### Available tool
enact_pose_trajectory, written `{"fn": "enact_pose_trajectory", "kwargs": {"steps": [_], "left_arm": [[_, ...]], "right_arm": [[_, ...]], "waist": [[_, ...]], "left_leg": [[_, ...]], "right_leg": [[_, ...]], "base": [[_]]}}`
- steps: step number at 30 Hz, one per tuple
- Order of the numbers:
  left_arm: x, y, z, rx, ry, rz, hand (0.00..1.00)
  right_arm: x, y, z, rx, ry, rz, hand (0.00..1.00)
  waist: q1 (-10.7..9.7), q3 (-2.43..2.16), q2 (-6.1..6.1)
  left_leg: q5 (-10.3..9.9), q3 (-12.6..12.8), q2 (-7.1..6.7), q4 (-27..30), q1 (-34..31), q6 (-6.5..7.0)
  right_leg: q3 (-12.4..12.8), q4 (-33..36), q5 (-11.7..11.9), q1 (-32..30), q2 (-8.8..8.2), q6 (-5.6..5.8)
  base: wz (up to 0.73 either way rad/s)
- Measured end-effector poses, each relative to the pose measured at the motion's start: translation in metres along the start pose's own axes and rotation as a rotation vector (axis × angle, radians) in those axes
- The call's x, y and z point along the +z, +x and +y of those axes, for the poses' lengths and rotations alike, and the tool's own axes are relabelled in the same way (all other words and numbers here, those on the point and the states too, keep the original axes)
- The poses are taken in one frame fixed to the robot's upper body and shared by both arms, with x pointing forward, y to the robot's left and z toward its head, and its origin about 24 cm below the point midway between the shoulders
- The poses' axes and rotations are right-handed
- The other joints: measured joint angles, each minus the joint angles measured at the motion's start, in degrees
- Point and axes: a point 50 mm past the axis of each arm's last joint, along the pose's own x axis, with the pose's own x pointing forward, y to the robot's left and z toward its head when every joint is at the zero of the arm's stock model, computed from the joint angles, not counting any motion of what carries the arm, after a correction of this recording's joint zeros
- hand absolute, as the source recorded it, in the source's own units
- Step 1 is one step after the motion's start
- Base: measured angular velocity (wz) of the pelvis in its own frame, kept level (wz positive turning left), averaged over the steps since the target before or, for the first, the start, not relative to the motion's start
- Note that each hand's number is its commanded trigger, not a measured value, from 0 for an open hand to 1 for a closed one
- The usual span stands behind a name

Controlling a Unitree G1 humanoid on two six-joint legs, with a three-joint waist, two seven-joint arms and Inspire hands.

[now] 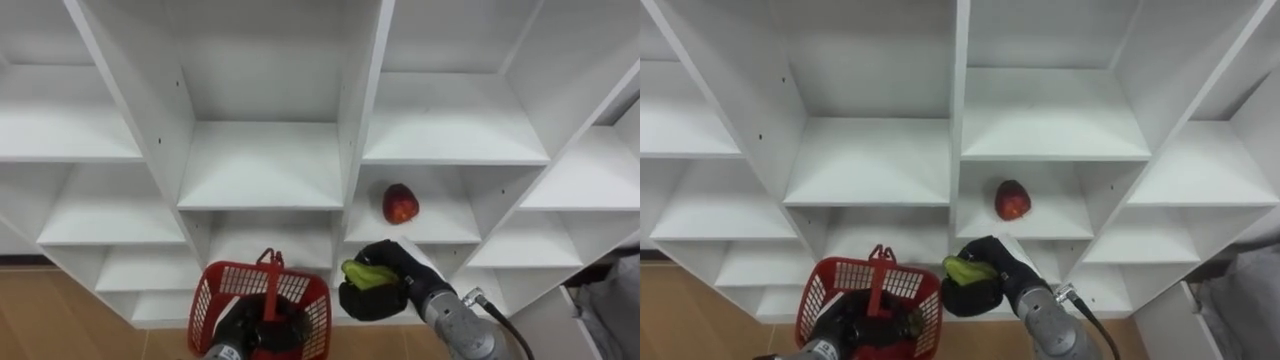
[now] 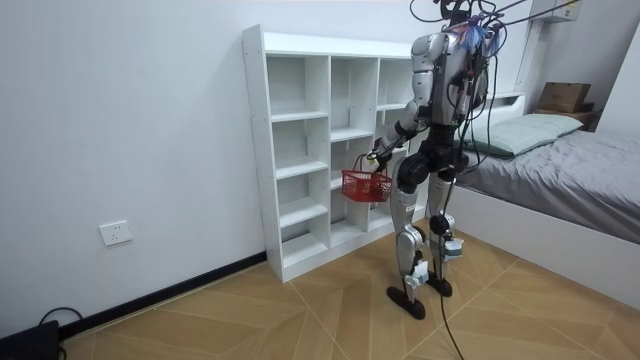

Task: Collect fruits from the closet

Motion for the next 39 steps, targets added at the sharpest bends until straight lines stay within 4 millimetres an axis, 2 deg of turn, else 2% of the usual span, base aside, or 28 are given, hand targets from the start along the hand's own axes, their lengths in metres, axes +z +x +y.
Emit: {"fn": "enact_pose_trajectory", "kwargs": {"steps": [10,14,18,24,32,39], "left_arm": [[-0.004,-0.001,-0.001,-0.025,0.019,0.016,1.00],[-0.004,-0.001,-0.001,-0.029,0.018,0.014,1.00],[-0.004,-0.001,-0.002,-0.033,0.019,0.014,1.00],[-0.003,-0.001,-0.003,-0.032,0.021,0.012,1.00],[-0.004,-0.001,-0.004,-0.036,0.023,0.013,1.00],[-0.004,-0.001,-0.004,-0.040,0.025,0.013,1.00]], "right_arm": [[-0.004,0.003,0.012,0.062,-0.016,0.036,1.00],[0.002,0.006,0.010,0.061,-0.030,0.019,1.00],[0.008,0.009,0.013,0.086,-0.048,-0.001,1.00],[0.012,0.010,0.021,0.135,-0.069,-0.014,1.00],[0.017,0.012,0.024,0.155,-0.092,-0.031,1.00],[0.018,0.012,0.025,0.158,-0.093,-0.031,1.00]], "waist": [[0.49,0.23,-0.13],[0.66,0.31,-0.28],[1.67,0.44,-0.63],[3.29,0.43,-0.62],[3.43,0.13,-0.41],[3.55,0.19,-0.29]], "left_leg": [[0.00,-0.06,-0.01,0.01,-0.03,0.00],[0.00,-0.03,0.01,0.01,-0.01,0.00],[-0.03,-0.06,0.05,-0.01,-0.05,-0.04],[-0.34,-0.24,0.10,-0.01,-0.37,-0.05],[-0.38,-0.38,0.10,0.23,-1.19,-0.04],[-0.40,-0.41,0.14,0.18,-1.18,-0.03]], "right_leg": [[0.11,0.00,0.00,-0.02,-0.02,0.00],[0.13,0.12,0.00,-0.04,0.00,0.00],[0.01,-0.01,0.00,-0.07,0.05,0.00],[-0.31,-0.15,0.00,-0.21,0.05,0.00],[-1.28,0.03,0.01,-0.81,-0.13,0.01],[-1.29,0.59,0.01,-1.02,-0.09,0.01]], "base": [[0.00],[0.00],[0.00],[0.00],[0.00],[0.00]]}}
